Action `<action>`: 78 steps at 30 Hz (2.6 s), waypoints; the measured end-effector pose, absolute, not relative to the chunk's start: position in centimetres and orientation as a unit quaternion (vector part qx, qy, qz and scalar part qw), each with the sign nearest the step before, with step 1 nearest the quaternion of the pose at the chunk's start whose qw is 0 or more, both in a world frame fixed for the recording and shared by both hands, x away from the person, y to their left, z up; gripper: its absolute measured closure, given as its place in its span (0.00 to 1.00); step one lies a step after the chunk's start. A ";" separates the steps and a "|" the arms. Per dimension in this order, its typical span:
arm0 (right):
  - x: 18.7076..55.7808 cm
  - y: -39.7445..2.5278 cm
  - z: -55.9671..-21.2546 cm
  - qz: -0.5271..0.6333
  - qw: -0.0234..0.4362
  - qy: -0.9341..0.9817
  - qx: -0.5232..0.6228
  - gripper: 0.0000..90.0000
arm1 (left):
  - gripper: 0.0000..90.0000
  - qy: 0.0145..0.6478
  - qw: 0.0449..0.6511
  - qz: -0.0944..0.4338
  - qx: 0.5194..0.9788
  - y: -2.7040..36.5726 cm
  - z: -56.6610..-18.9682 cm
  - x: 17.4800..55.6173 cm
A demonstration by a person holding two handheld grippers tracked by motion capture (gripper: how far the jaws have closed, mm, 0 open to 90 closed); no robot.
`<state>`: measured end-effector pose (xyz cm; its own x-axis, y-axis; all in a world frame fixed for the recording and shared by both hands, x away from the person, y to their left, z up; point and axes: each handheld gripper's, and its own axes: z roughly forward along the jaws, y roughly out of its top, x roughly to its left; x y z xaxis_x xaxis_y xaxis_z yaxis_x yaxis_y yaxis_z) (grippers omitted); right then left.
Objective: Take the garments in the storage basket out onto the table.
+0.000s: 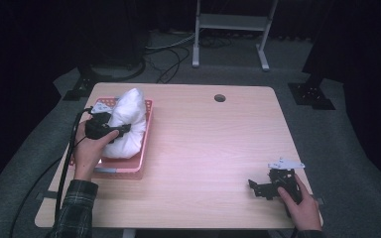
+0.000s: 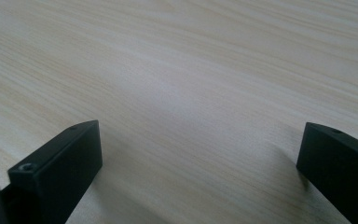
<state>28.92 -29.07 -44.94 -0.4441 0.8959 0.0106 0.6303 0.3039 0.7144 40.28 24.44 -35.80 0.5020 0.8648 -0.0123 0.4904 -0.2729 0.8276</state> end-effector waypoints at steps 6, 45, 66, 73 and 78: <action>28.9 -29.1 -44.9 0.332 0.200 0.782 0.488 0.00 | 0.50 0.441 0.441 0.248 0.741 24.5 -34.8 39.8; 28.9 -29.1 -44.9 0.332 0.200 0.782 0.487 0.00 | 0.51 0.410 0.508 0.296 0.697 19.4 -28.9 36.5; 28.9 -29.1 -44.9 0.332 0.200 0.782 0.488 0.00 | 0.51 0.373 0.525 0.261 0.719 11.3 -29.3 36.3; 28.9 -29.1 -44.9 0.332 0.200 0.782 0.488 0.00 | 0.51 0.365 0.536 0.245 0.721 9.0 -29.7 36.3; 28.9 -29.1 -44.9 0.332 0.200 0.782 0.488 0.00 | 0.51 0.359 0.541 0.238 0.722 7.4 -29.7 36.3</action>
<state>28.92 -29.07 -44.94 -0.4436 0.8961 0.0104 0.6304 0.3038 0.7143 36.30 7.42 -29.73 0.6297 0.7755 -0.0451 0.2611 -0.1566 0.9525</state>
